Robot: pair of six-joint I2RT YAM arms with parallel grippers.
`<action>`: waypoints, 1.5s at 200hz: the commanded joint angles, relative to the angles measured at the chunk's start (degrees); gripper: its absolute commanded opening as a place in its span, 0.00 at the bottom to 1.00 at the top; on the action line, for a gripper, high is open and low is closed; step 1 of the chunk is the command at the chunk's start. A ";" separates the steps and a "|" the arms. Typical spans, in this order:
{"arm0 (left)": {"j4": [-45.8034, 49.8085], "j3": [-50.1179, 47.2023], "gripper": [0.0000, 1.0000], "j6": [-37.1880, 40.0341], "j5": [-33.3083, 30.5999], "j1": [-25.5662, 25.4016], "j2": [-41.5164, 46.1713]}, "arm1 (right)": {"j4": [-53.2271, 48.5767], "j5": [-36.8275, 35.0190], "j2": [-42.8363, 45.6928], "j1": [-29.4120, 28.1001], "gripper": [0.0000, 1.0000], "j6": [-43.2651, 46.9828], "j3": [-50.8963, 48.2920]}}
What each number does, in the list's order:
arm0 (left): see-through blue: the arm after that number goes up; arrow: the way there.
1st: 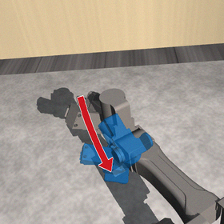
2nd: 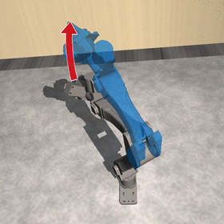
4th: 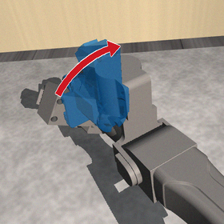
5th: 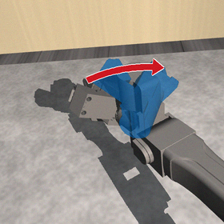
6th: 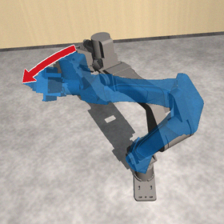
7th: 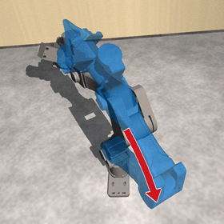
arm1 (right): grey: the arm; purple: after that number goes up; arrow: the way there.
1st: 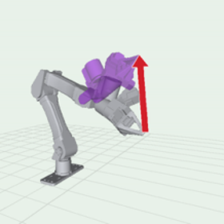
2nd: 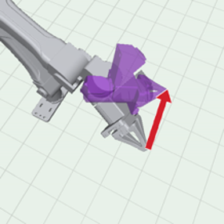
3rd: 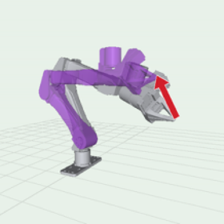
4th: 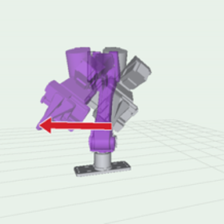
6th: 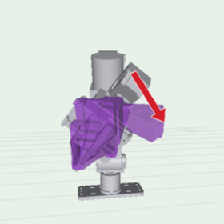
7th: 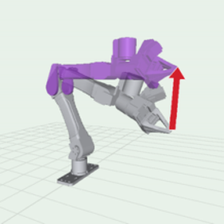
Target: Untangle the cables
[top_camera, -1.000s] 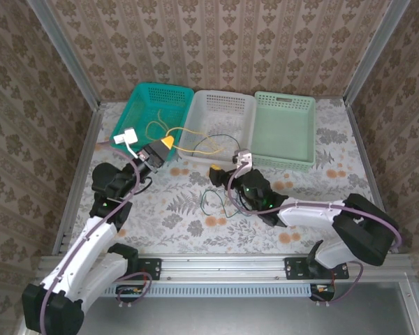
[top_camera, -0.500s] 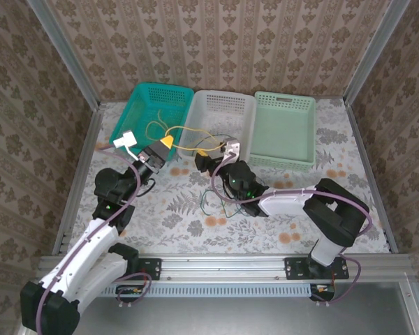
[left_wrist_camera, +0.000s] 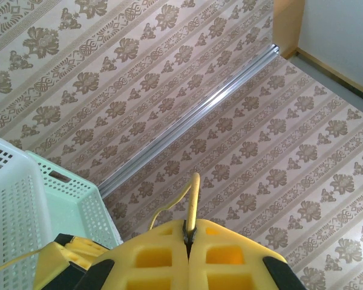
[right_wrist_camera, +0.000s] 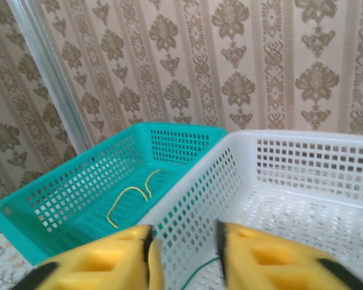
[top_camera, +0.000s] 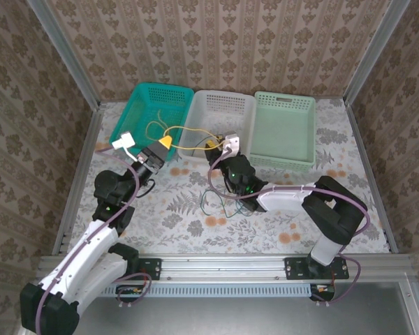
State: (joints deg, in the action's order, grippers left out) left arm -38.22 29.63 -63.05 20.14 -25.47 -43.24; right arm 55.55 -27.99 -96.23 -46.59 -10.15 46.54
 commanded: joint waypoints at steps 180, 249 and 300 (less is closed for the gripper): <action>39.72 12.73 0.00 18.42 13.92 14.05 2.13 | -70.69 17.97 27.79 7.82 0.00 22.89 1.96; 34.88 13.07 0.00 17.61 20.89 14.58 -1.88 | -69.15 17.69 30.74 7.83 0.36 14.51 1.06; 32.62 13.19 0.00 16.44 23.20 14.16 -0.79 | -50.96 25.44 28.88 8.27 0.83 2.91 -1.19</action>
State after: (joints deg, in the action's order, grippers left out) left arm -1.78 42.83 -45.45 40.21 -11.18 -45.23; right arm -6.42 -7.92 -66.65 -38.70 -0.25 46.39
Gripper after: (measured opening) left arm 0.051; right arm 0.798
